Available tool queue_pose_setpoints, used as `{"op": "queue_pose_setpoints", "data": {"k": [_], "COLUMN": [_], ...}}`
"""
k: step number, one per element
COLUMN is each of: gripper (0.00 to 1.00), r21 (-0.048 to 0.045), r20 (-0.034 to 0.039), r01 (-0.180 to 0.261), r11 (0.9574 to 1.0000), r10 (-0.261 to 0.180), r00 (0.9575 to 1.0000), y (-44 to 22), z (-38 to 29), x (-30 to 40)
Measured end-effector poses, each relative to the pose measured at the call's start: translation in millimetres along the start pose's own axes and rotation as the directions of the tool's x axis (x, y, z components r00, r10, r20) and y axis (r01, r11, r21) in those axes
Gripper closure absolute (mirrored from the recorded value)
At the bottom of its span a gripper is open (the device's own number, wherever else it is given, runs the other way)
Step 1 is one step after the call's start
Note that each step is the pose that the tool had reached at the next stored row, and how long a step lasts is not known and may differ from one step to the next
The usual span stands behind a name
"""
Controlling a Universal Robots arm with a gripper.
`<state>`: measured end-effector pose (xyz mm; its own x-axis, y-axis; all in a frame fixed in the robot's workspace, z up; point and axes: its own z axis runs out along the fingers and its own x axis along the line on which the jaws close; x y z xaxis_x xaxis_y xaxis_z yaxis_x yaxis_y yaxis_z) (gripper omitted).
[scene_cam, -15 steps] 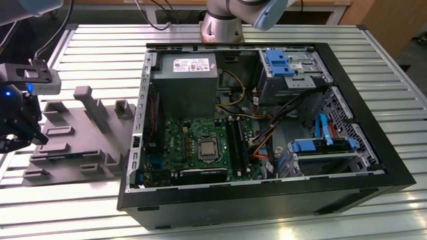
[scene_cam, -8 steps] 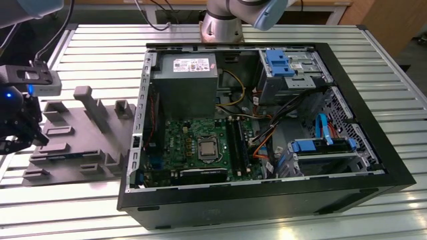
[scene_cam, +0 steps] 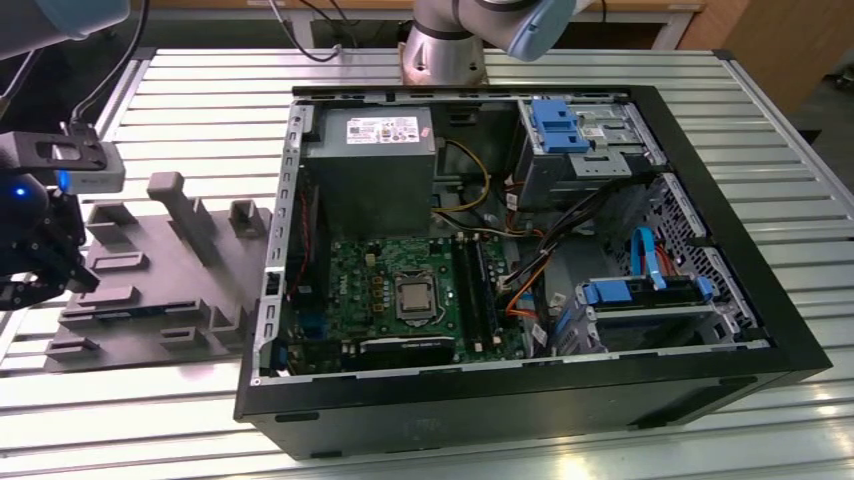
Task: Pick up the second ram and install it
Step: 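Pick up the second ram and move it above second insertion slot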
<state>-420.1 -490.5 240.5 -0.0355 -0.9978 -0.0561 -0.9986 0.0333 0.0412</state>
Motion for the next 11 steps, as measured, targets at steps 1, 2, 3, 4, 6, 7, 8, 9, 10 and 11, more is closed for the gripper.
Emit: {"op": "queue_pose_setpoints", "data": {"k": [1,2,3,4,6,7,8,9,10,11], "gripper": [0.89,0.89,0.89,0.89,0.89,0.89,0.89,0.89,0.89,0.89], "r21": [-0.0001,-0.0001,0.0,-0.0001,-0.0003,-0.0003,-0.0002,-0.0002,-0.0002,-0.0002], "r20": [-0.0001,-0.0001,-0.0001,-0.0001,-0.0002,-0.0002,-0.0001,-0.0001,-0.0001,-0.0001], "r01": [0.0,0.0,0.001,0.001,0.001,0.001,0.001,0.001,0.001,0.001], "r11": [1.0,1.0,1.0,1.0,1.0,1.0,1.0,1.0,1.0,1.0], "r10": [0.0,0.0,-0.001,-0.001,-0.001,-0.001,-0.001,-0.001,-0.001,-0.001], "r00": [1.0,1.0,1.0,1.0,1.0,1.0,1.0,1.0,1.0,1.0], "y": [-0.2,-0.4,-0.8,-1.1,-1.9,-2.4,-3.0,-3.5,-4.1,-4.7], "z": [-0.1,0.0,0.0,-0.1,-0.1,-0.1,-0.1,-0.1,-0.1,-0.1], "x": [0.0,0.0,0.0,0.0,-0.1,-0.1,-0.1,-0.1,-0.1,-0.1]}}
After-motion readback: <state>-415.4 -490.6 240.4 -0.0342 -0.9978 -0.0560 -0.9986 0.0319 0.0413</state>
